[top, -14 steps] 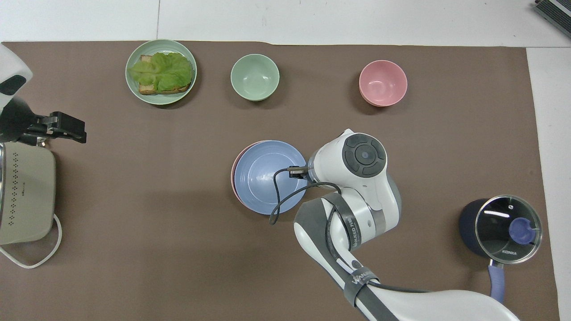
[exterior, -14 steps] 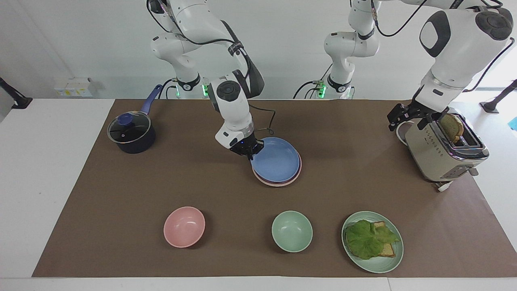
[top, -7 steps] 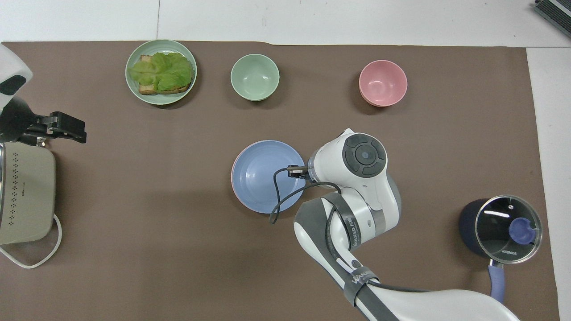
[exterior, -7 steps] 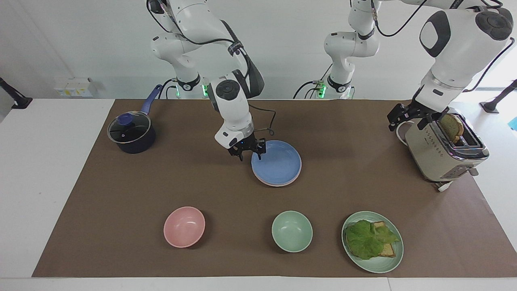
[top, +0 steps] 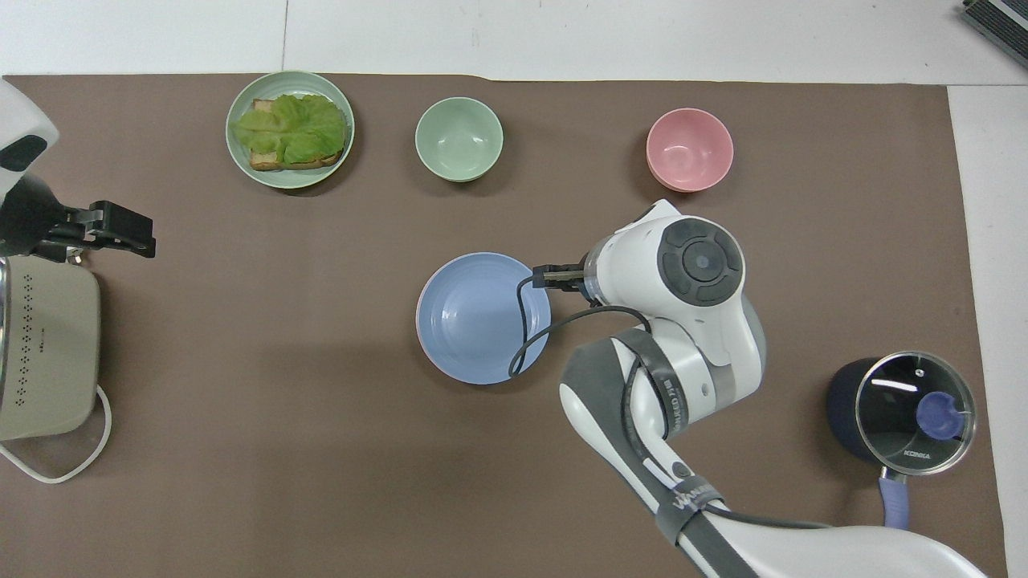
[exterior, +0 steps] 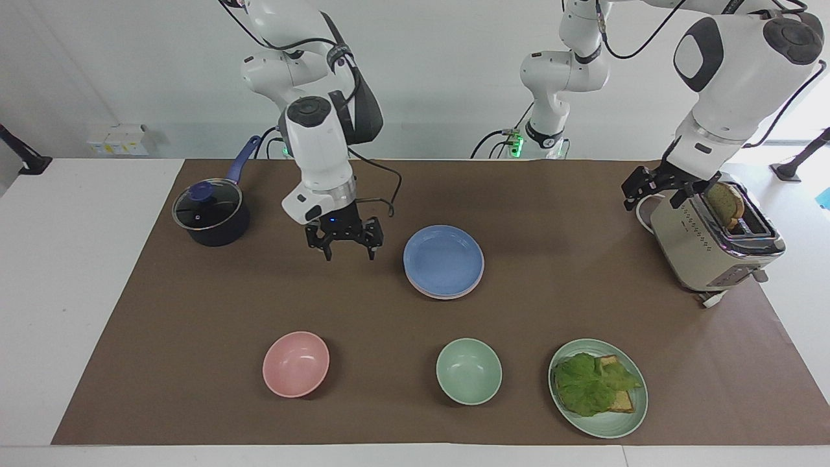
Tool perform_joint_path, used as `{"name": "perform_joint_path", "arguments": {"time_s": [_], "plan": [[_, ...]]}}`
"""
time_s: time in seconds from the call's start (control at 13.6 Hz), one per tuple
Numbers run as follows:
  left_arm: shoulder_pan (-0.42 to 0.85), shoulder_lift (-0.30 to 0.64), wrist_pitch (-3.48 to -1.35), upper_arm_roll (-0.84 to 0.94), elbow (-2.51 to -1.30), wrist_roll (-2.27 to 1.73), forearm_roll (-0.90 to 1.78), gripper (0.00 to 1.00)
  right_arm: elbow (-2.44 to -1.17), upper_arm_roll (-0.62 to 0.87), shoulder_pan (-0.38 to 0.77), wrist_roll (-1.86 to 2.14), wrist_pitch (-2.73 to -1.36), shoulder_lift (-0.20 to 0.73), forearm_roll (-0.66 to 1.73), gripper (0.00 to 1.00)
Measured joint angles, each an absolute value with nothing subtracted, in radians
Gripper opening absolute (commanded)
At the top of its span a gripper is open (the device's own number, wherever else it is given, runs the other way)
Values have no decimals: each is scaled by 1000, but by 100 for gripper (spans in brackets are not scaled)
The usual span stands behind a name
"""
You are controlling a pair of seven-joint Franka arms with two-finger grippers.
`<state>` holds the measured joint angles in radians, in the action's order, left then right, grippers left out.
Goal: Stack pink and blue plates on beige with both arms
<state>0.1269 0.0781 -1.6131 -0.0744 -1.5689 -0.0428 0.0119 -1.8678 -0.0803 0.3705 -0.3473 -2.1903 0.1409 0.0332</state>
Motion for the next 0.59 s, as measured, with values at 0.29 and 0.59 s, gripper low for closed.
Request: {"name": "perform_joint_path", "arguments": {"time_s": [0.29,0.59], "plan": [[127,78,-1613,-74,-1569,-43,12,100,-1799,-83,249,-235,-2003,91,33,100],[127,78,-1613,-74,-1569,-43,12,100,-1793,-84,166,-175,-1893,25,33,100]]}}
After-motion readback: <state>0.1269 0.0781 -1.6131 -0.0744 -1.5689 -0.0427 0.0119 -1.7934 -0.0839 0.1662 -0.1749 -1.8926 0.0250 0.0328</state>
